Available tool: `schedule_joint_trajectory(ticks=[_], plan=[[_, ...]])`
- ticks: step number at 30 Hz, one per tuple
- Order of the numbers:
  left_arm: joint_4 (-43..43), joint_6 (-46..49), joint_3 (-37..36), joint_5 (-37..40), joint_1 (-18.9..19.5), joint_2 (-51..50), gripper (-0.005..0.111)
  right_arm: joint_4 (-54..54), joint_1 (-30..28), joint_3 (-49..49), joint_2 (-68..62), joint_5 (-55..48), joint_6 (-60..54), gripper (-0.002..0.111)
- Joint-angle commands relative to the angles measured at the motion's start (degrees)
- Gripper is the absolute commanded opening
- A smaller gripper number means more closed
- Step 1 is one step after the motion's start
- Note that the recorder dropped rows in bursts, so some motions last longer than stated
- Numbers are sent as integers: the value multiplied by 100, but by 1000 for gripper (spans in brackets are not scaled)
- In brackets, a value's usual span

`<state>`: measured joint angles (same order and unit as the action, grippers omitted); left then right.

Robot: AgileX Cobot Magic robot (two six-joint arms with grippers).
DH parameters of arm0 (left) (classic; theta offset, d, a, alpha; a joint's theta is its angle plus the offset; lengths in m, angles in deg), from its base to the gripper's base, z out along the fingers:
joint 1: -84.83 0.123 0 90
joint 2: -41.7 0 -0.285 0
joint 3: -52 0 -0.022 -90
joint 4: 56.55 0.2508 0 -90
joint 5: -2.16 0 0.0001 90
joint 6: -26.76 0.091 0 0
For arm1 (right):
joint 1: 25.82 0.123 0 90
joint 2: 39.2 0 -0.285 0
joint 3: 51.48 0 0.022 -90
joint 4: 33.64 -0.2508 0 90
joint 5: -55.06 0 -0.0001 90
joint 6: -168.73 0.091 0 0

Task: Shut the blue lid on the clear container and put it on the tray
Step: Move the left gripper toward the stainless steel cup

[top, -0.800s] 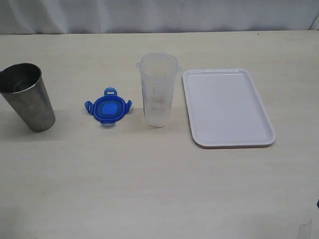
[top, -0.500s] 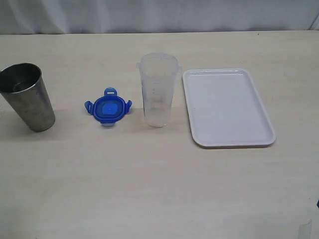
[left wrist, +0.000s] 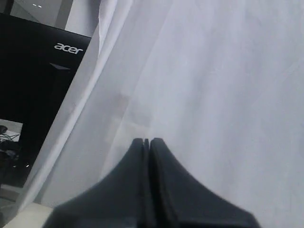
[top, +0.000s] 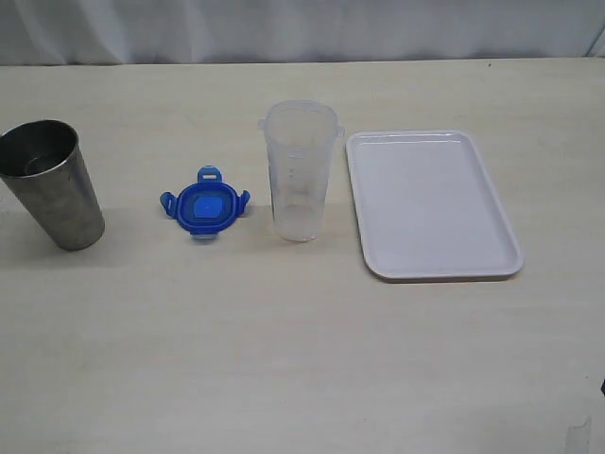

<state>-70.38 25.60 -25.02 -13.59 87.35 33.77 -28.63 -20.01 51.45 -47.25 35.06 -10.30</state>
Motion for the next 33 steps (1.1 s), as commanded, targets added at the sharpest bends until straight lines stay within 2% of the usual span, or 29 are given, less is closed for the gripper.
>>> schedule_joint_trajectory(ticks=[1,3,4,6,8,10,11,15,19,21,24,33], plan=[[474,-509,-20,-197,-1,14,5,-2,-34,-15,26,15,-33,5],[743,-622,-20,-173,-1,14,17,-2,-34,-15,26,15,-33,5],[858,-761,-20,-169,-1,14,26,-2,-34,-15,26,15,-33,5],[1071,-1003,-20,-182,-1,14,50,-2,-34,-15,26,15,-33,5],[1307,-1104,-20,-328,-1,14,81,-2,-34,-15,26,15,-33,5],[1423,-1115,-20,-585,-1,14,101,-2,-34,-15,26,15,-33,5],[1423,-1115,-20,-722,-1,14,105,-2,-34,-15,26,15,-33,5],[1443,-1115,-20,-1151,-1,-291,105,-2,-34,-15,26,15,-33,5],[1502,-1174,-20,-1560,-1,-1024,105,-2,-34,-15,26,15,-33,5],[1794,-1321,-20,-1895,-1,-1454,105,-2,-34,-15,26,15,-33,5],[2230,-1372,-20,-2293,-1,-2227,105,-2,-34,-15,26,15,-33,5],[2582,-1269,-20,-3697,-1,-4851,105,-2,-34,-15,26,15,-33,5]])
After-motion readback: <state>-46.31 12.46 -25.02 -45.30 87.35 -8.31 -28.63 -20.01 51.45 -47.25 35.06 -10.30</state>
